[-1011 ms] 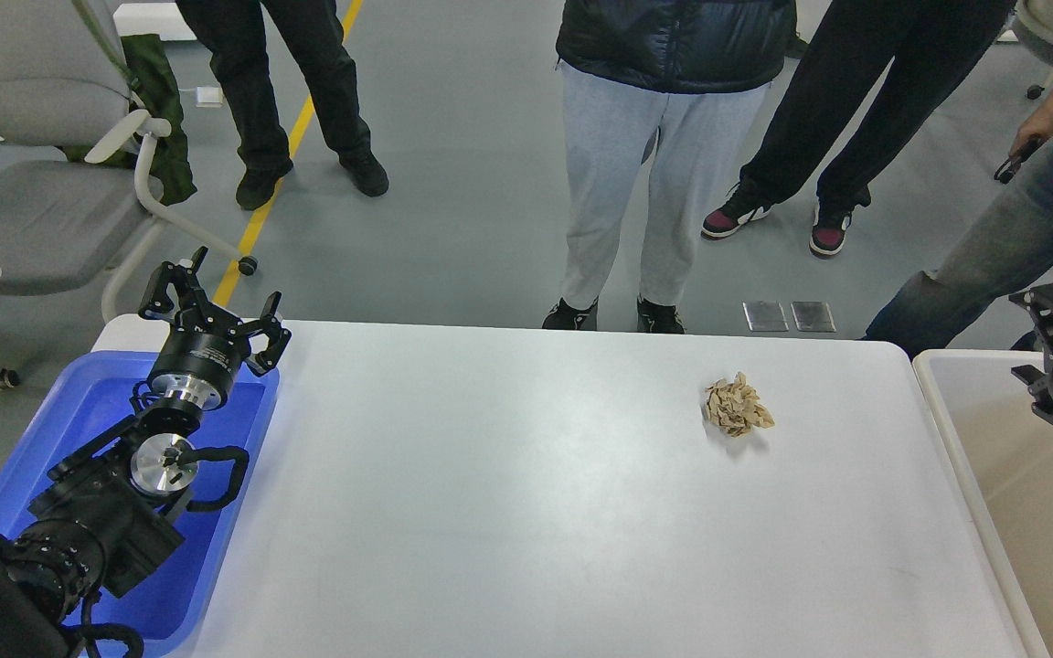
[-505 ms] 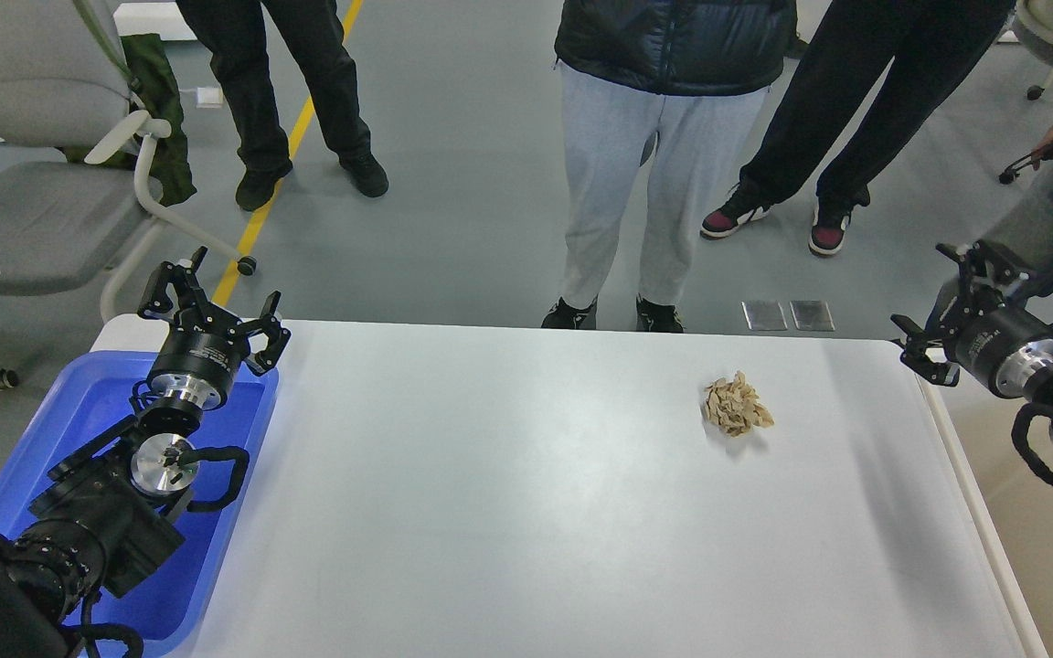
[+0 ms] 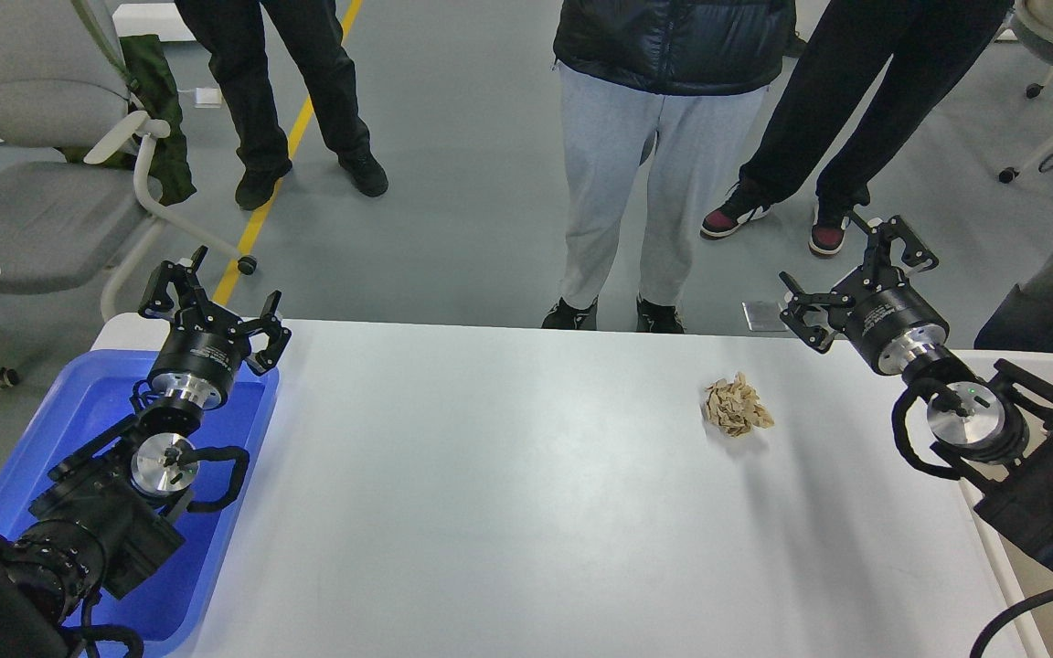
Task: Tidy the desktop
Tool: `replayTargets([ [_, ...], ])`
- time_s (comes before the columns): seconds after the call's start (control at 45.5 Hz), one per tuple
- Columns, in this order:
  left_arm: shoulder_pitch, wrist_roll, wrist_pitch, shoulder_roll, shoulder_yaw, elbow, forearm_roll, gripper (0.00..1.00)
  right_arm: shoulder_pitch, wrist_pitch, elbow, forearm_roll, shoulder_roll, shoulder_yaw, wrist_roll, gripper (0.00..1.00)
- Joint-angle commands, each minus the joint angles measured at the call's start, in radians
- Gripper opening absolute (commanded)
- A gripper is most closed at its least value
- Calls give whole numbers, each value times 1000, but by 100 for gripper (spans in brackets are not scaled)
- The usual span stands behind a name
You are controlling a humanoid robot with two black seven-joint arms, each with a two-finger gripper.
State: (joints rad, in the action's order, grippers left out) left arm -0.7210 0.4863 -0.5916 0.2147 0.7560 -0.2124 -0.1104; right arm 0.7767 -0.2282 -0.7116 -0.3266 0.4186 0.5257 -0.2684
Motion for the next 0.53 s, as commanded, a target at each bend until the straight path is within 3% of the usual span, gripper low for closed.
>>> replayTargets([
  [0.0,0,0,-1,0,0,-1,0,100,-24,-2,66,-3,-119,106,-2,100],
  [0.505,-2,0,-1,0,0,-1,0,100,-7,-11,144,1,-205,126,-3,100],
])
